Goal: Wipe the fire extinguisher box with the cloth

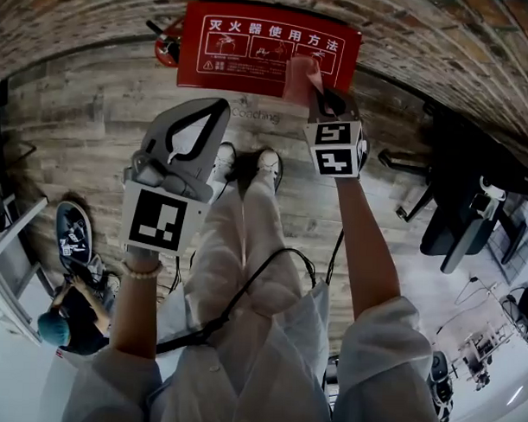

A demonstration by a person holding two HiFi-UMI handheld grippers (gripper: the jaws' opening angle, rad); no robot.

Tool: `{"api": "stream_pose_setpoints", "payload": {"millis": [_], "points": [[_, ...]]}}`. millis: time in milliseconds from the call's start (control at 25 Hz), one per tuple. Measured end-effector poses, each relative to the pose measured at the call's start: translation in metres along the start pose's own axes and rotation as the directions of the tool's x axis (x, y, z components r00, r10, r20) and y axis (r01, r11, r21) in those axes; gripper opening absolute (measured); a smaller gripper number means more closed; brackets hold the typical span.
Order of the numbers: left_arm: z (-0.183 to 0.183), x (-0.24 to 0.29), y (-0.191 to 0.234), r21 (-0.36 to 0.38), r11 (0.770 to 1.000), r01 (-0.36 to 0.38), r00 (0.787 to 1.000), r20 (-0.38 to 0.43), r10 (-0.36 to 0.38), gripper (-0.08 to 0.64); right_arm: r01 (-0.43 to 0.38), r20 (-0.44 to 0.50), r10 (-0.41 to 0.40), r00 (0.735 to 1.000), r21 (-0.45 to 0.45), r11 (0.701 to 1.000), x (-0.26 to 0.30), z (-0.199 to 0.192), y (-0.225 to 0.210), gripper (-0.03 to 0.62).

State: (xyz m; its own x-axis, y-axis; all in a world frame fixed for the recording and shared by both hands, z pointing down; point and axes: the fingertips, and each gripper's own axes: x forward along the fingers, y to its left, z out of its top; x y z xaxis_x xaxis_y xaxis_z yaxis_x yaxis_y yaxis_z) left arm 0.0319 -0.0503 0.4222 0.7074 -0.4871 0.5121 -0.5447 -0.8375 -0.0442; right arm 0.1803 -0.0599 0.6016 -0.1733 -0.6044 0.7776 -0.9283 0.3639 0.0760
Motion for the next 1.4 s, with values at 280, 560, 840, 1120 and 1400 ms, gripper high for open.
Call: {"api": "stream_pose_setpoints", "payload": {"millis": [280, 560, 840, 1120, 1400], "points": [[0.003, 0.004, -0.007, 0.011, 1.0, 0.012, 1.0, 0.0, -0.012, -0.003, 0.058, -0.02, -0.058, 0.998, 0.037, 0.998, -0.013, -0.019, -0.028, 0.023], [0.005, 0.007, -0.012, 0.016, 1.0, 0.02, 1.0, 0.001, -0.02, -0.003, 0.116, -0.056, -0.113, 0.992, 0.07, 0.991, -0.02, -0.039, -0.055, 0.023], [0.006, 0.005, -0.015, 0.019, 1.0, 0.022, 1.0, 0.004, -0.022, -0.003, 0.131, -0.065, -0.125, 0.99, 0.084, 0.988, -0.022, -0.042, -0.06, 0.023], [0.021, -0.007, -0.011, 0.026, 1.0, 0.01, 1.0, 0.023, -0.011, -0.003, 0.13, -0.021, -0.128, 0.991, 0.107, 0.986, -0.044, -0.025, -0.059, 0.023], [0.065, -0.039, -0.002, 0.057, 0.998, -0.007, 0.998, 0.07, 0.003, -0.003, 0.13, 0.056, -0.138, 0.989, 0.127, 0.983, -0.095, 0.024, -0.049, 0.023]]}}
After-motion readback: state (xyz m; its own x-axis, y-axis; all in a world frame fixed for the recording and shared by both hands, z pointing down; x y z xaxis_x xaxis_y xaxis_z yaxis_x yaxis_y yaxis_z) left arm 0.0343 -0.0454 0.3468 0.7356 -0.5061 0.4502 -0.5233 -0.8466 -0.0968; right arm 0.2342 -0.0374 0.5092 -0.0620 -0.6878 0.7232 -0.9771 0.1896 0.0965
